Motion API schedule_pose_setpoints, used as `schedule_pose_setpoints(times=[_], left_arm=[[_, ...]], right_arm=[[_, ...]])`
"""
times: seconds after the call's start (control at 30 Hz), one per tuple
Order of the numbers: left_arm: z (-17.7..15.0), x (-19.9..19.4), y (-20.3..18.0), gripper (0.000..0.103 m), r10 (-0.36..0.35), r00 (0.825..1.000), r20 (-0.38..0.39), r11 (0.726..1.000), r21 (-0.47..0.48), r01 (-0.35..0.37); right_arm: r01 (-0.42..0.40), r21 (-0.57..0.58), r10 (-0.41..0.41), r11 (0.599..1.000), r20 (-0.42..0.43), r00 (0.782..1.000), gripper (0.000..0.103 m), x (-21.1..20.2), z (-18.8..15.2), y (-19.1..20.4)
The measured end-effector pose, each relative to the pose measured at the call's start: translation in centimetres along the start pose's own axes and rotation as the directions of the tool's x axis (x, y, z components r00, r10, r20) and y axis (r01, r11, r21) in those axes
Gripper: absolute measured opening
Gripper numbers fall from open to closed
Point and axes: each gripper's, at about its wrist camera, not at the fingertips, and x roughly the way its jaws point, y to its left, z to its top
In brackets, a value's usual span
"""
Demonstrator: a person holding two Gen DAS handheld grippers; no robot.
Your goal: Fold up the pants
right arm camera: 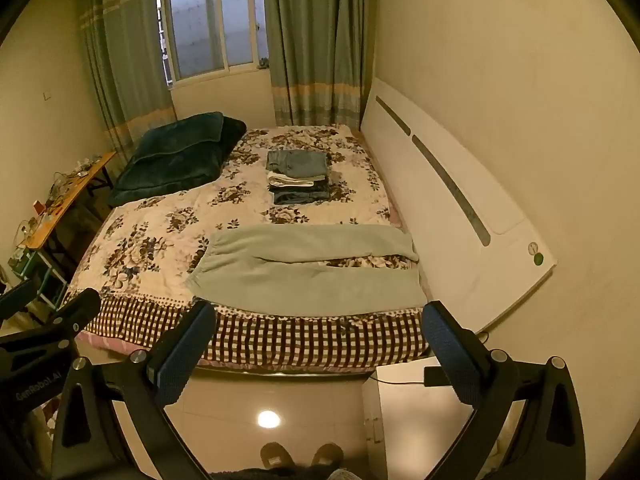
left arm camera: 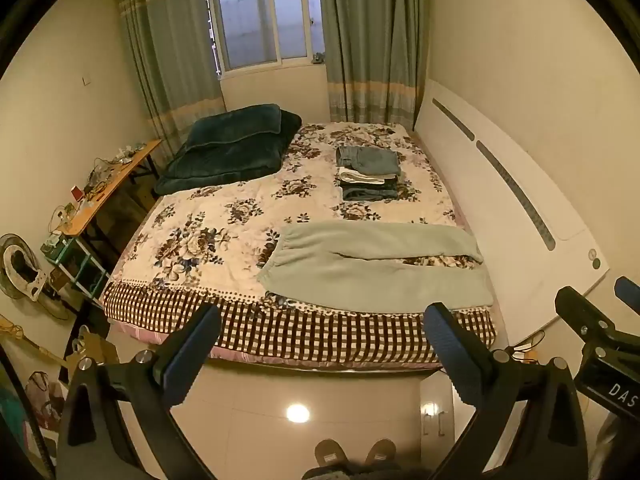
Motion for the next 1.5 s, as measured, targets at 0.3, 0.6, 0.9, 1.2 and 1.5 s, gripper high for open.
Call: schedule_pose_setpoints(times=[0.3, 0.6, 0.9, 1.2, 1.5], left_arm=[[0.0, -0.1, 0.0, 0.103, -0.004, 1.000, 0.010, 1.000, -0.007, 0.004], [0.1, -0.1, 0.3, 0.103, -0.001, 1.000, 0.012, 1.000, -0.005, 0.001], [0.1, -0.1, 0.2, 0.103, 0.001, 1.000, 0.013, 1.000, -0.002, -0.001], [-0.1, -0.9, -0.6, 0.103, 0.010, 1.000, 0.018, 1.000, -0.008, -0.010], [0.0, -0.9, -0.2, 0.103, 0.013, 1.000, 0.022, 1.000, -0.016, -0.012]], right_arm=[[0.004, -0.002, -0.004, 1.000, 0.000, 1.000, 0.103, -0.2, -0.1, -0.1], [0.002, 0.001, -0.002, 1.000, -0.002, 1.000, 0.103, -0.4, -0.2, -0.3], [0.001, 0.002, -0.001, 1.000, -0.001, 1.000, 0.103, -0.4, -0.2, -0.4], [-0.004, 0.001, 0.004, 1.000, -0.002, 1.000, 0.103, -0.8, -0.8, -0.4], [-0.005, 0.001, 0.005, 1.000, 0.000, 1.000, 0.103, -1.3, -0.4, -0.3]])
